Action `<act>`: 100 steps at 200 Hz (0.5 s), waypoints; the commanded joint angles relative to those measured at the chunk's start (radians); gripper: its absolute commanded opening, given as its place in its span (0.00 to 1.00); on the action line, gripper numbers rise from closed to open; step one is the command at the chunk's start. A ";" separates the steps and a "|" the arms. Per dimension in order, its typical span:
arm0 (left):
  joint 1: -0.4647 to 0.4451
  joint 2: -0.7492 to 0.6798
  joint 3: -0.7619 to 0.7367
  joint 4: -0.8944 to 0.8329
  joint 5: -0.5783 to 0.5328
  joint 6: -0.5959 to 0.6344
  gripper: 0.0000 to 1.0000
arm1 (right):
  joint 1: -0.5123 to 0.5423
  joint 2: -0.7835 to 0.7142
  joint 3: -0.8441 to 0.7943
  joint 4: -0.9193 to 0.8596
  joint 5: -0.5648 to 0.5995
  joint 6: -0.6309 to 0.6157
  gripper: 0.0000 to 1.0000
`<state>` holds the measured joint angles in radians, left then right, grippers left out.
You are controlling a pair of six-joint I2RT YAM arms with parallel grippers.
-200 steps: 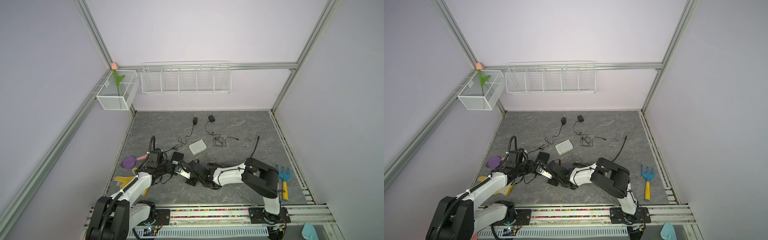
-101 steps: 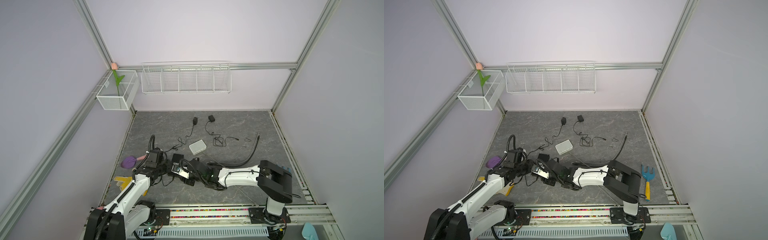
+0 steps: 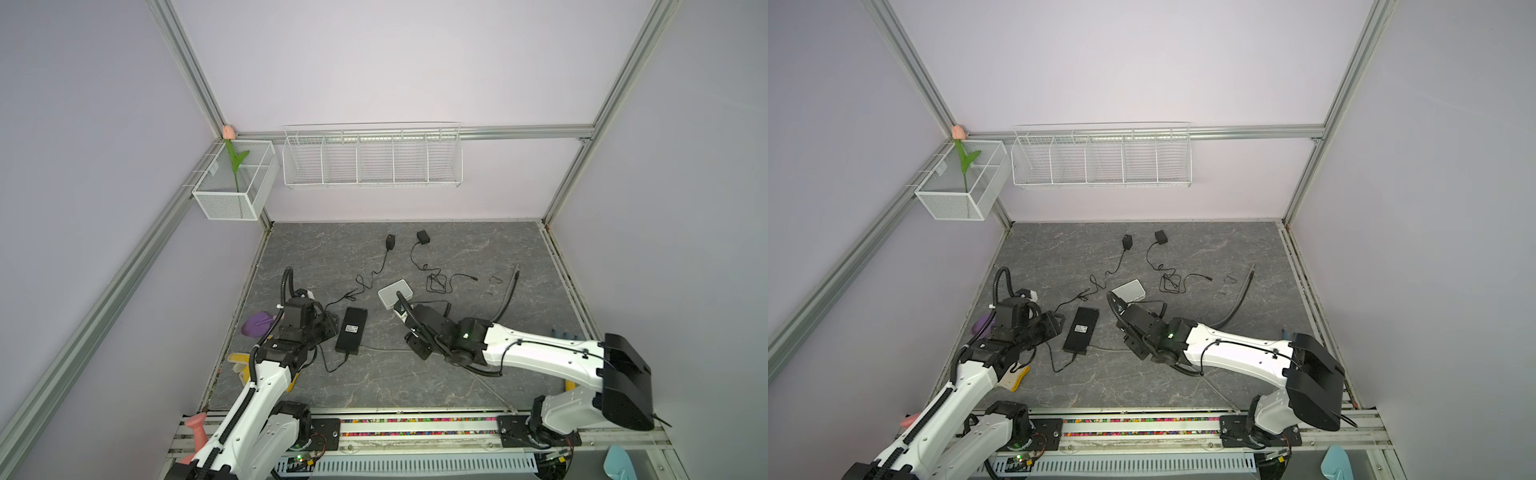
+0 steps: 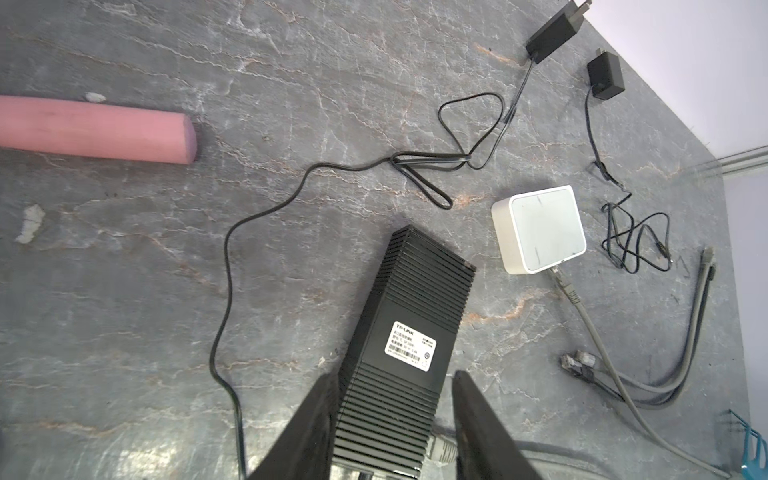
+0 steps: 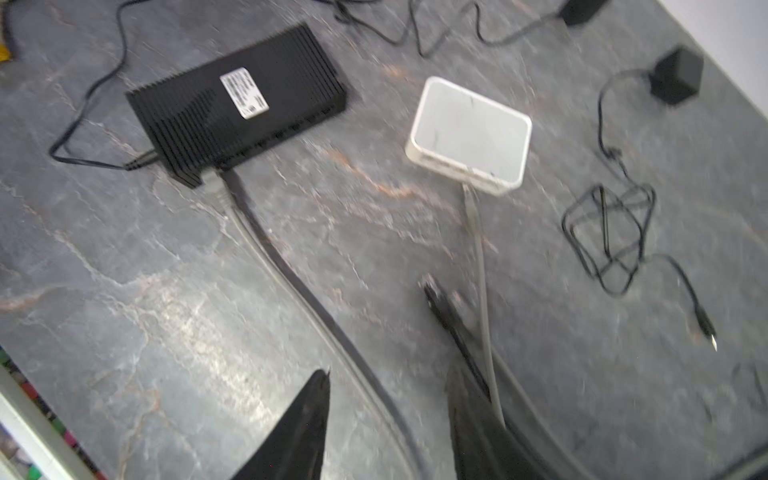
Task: Insert the plug into the switch port
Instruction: 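Open the right gripper and draw it back from the plugged cable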
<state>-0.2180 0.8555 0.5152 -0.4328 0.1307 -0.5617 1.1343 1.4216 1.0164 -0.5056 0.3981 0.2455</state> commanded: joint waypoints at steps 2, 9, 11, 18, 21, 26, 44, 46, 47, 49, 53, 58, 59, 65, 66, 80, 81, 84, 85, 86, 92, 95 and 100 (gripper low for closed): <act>0.005 -0.010 -0.031 0.052 0.039 -0.015 0.45 | 0.011 -0.095 -0.085 -0.212 -0.039 0.279 0.48; 0.005 -0.005 -0.036 0.060 0.048 -0.014 0.45 | 0.016 -0.129 -0.114 -0.214 -0.059 0.315 0.48; 0.005 -0.003 -0.037 0.062 0.050 -0.014 0.45 | 0.017 -0.136 -0.122 -0.215 -0.064 0.324 0.48; 0.004 0.000 -0.042 0.070 0.060 -0.014 0.45 | 0.020 -0.164 -0.155 -0.218 -0.082 0.352 0.48; 0.005 0.000 -0.043 0.071 0.065 -0.014 0.45 | 0.021 -0.175 -0.172 -0.221 -0.085 0.366 0.48; 0.005 0.002 -0.045 0.076 0.072 -0.015 0.45 | 0.022 -0.190 -0.191 -0.227 -0.096 0.390 0.48; 0.005 0.000 -0.053 0.085 0.090 -0.015 0.45 | 0.021 -0.226 -0.242 -0.265 -0.110 0.456 0.48; 0.005 -0.001 -0.053 0.085 0.090 -0.015 0.45 | 0.021 -0.230 -0.247 -0.270 -0.109 0.465 0.48; 0.005 -0.002 -0.054 0.086 0.091 -0.016 0.45 | 0.022 -0.230 -0.249 -0.272 -0.108 0.469 0.48; 0.005 -0.004 -0.055 0.086 0.092 -0.016 0.45 | 0.022 -0.233 -0.253 -0.277 -0.107 0.475 0.48; 0.004 -0.007 -0.056 0.088 0.093 -0.017 0.45 | 0.021 -0.239 -0.261 -0.284 -0.108 0.488 0.48; 0.005 -0.011 -0.061 0.089 0.093 -0.017 0.45 | 0.022 -0.246 -0.275 -0.286 -0.113 0.500 0.48; 0.005 -0.012 -0.061 0.089 0.093 -0.017 0.45 | 0.022 -0.246 -0.275 -0.286 -0.113 0.500 0.48; 0.005 -0.017 -0.065 0.093 0.093 -0.017 0.45 | 0.021 -0.253 -0.288 -0.287 -0.118 0.511 0.48; 0.005 -0.018 -0.066 0.093 0.092 -0.016 0.45 | 0.022 -0.254 -0.290 -0.287 -0.119 0.512 0.48; 0.006 -0.032 -0.075 0.097 0.090 -0.016 0.45 | 0.021 -0.271 -0.315 -0.292 -0.108 0.542 0.48; 0.005 -0.033 -0.076 0.097 0.090 -0.016 0.45 | 0.022 -0.271 -0.316 -0.293 -0.107 0.546 0.48; 0.005 -0.034 -0.077 0.098 0.089 -0.016 0.45 | 0.022 -0.272 -0.322 -0.292 -0.105 0.551 0.48; 0.005 -0.035 -0.078 0.098 0.089 -0.017 0.46 | 0.021 -0.273 -0.325 -0.292 -0.104 0.553 0.48; 0.005 -0.035 -0.078 0.098 0.089 -0.016 0.46 | 0.022 -0.274 -0.326 -0.292 -0.104 0.555 0.48; 0.005 -0.037 -0.079 0.097 0.090 -0.017 0.46 | 0.022 -0.278 -0.336 -0.285 -0.105 0.561 0.48; 0.004 -0.038 -0.079 0.096 0.090 -0.016 0.46 | 0.021 -0.277 -0.341 -0.281 -0.108 0.563 0.48; 0.005 -0.038 -0.078 0.096 0.089 -0.017 0.46 | 0.022 -0.275 -0.349 -0.274 -0.113 0.569 0.48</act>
<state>-0.2176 0.8345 0.4511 -0.3553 0.2104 -0.5716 1.1522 1.1652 0.7055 -0.7593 0.2985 0.7116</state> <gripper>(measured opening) 0.455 0.484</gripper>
